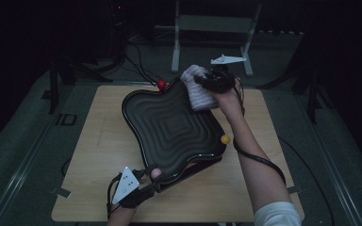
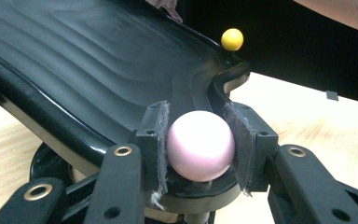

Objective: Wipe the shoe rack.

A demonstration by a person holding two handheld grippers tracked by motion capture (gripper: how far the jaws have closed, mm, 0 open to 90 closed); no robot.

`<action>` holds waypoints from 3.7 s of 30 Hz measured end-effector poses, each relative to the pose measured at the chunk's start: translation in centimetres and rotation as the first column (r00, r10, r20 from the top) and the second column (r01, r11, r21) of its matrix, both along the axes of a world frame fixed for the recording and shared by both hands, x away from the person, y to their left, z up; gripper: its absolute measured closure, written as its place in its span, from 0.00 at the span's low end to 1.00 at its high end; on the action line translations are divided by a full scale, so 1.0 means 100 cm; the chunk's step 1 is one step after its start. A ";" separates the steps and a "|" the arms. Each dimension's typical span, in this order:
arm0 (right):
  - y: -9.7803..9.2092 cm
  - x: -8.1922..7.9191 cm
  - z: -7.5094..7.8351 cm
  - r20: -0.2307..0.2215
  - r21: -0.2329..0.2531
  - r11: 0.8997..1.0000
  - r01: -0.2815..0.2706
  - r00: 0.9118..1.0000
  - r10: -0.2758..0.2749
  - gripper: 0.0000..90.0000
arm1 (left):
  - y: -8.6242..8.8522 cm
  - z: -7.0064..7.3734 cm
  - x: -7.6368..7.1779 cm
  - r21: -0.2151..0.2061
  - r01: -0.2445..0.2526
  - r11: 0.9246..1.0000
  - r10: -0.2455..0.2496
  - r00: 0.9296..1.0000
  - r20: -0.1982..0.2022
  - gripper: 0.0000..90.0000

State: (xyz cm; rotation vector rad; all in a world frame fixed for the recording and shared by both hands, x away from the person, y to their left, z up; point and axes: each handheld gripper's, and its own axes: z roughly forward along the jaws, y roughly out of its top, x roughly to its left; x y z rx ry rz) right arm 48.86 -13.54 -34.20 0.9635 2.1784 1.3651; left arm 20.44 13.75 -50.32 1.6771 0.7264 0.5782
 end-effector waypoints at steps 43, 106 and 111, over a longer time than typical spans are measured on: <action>-0.035 -0.040 -0.060 -0.010 -0.121 0.993 0.008 1.000 -0.009 0.80 | 0.000 -0.002 -0.001 -0.015 0.010 1.000 -0.010 1.000 0.015 0.67; -0.004 -0.039 0.001 0.036 -0.038 0.996 -0.079 0.996 0.080 0.81 | 0.000 -0.001 0.001 -0.017 0.022 1.000 -0.022 1.000 -0.001 0.66; 0.011 -0.021 0.008 0.027 -0.032 0.998 -0.060 0.998 0.061 0.82 | 0.000 0.000 0.000 -0.004 0.016 1.000 -0.016 1.000 -0.001 0.66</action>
